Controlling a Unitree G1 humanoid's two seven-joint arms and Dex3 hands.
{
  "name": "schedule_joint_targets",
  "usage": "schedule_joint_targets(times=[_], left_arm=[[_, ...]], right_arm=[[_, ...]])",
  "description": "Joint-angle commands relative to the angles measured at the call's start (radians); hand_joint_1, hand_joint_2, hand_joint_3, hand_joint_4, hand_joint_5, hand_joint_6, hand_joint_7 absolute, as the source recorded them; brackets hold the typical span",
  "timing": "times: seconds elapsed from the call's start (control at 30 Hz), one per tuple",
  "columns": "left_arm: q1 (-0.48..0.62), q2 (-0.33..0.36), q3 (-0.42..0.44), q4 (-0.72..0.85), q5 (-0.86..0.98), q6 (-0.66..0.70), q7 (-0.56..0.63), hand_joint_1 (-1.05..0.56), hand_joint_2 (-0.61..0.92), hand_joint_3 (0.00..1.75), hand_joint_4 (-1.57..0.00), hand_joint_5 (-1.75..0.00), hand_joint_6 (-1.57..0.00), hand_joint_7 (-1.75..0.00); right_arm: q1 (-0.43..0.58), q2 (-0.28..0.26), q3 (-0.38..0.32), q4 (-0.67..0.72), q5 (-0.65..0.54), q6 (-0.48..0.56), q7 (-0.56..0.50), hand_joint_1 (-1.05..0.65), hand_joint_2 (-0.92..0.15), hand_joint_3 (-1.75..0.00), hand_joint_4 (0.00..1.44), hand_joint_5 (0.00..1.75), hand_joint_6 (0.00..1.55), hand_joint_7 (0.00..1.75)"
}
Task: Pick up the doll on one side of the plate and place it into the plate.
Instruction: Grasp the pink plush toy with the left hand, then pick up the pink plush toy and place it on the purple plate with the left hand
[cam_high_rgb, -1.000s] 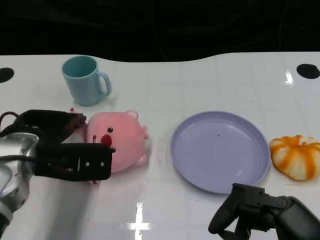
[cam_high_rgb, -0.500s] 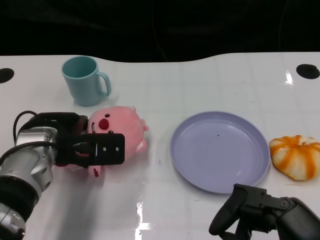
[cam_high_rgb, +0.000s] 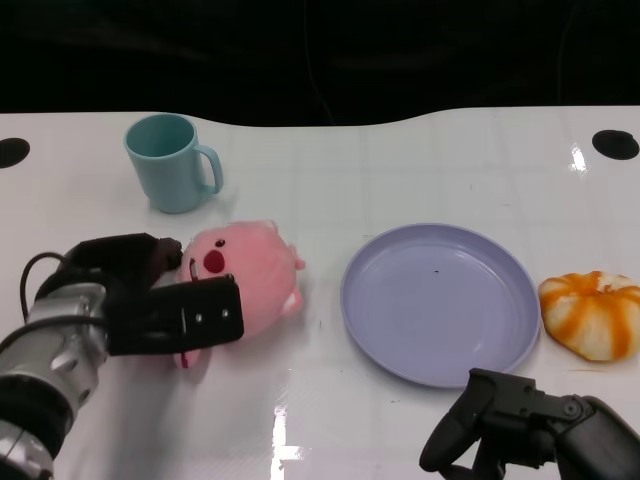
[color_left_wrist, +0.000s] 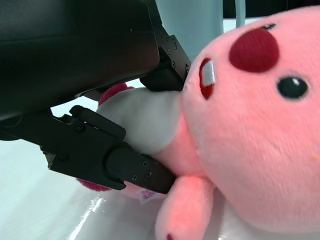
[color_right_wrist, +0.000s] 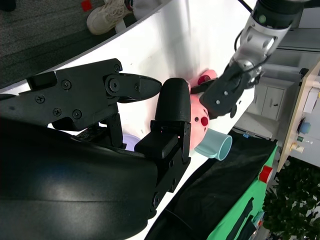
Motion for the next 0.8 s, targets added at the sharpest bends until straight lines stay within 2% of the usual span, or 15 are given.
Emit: schedule_joint_targets(times=[0.03, 0.13, 0.17, 0.2, 0.23, 0.33, 0.47, 0.8], left_arm=[[0.072, 0.001, 0.003, 0.015, -0.016, -0.045, 0.056, -0.22, 0.91, 0.39, -0.86, -1.74, -0.65, -1.73], [0.092, 0.002, 0.037, -0.003, -0.049, -0.078, 0.124, -0.22, 0.90, 0.40, -0.87, -1.75, -0.65, -1.74], [0.099, 0.000, 0.050, -0.010, -0.063, -0.089, 0.140, -0.21, 0.79, 0.62, -0.90, -1.75, -0.68, -1.75], [0.108, -0.005, 0.073, -0.023, -0.090, -0.098, 0.147, -0.21, 0.72, 0.74, -0.90, -1.75, -0.69, -1.75], [0.117, -0.009, 0.093, -0.036, -0.115, -0.106, 0.150, -0.21, 0.63, 0.94, -0.93, -1.75, -0.72, -1.75], [0.140, -0.019, 0.141, -0.094, -0.173, -0.107, 0.134, -0.21, 0.50, 1.19, -0.97, -1.75, -0.77, -1.75], [0.165, -0.021, 0.173, -0.207, -0.216, -0.090, 0.088, -0.19, 0.45, 1.30, -0.99, -1.75, -0.80, -1.75], [0.173, -0.049, 0.197, -0.499, -0.242, 0.075, -0.038, -0.16, 0.39, 1.37, -0.97, -1.75, -0.79, -1.75]], right_arm=[[-0.001, -0.007, -0.007, -0.005, 0.009, 0.005, 0.003, -0.28, -0.92, -0.34, 0.67, 1.57, 0.60, 1.28], [-0.004, -0.009, -0.007, -0.002, 0.008, 0.005, 0.004, -0.27, -0.92, -0.34, 0.66, 1.57, 0.60, 1.28], [-0.005, -0.010, -0.006, -0.001, 0.007, 0.005, 0.005, -0.27, -0.92, -0.34, 0.66, 1.57, 0.60, 1.28], [-0.006, -0.009, -0.006, 0.001, 0.008, 0.005, 0.005, -0.27, -0.92, -0.34, 0.66, 1.58, 0.60, 1.28], [-0.007, -0.007, -0.006, 0.003, 0.009, 0.005, 0.005, -0.27, -0.92, -0.34, 0.66, 1.58, 0.60, 1.28], [-0.014, -0.005, -0.001, 0.012, 0.006, 0.001, 0.003, -0.27, -0.92, -0.34, 0.66, 1.58, 0.60, 1.28], [-0.021, 0.000, 0.002, 0.021, 0.009, 0.007, 0.001, -0.27, -0.92, -0.34, 0.66, 1.58, 0.60, 1.29], [-0.031, -0.002, 0.013, 0.031, -0.002, 0.001, -0.001, -0.25, -0.92, -0.34, 0.66, 1.58, 0.60, 1.29]])
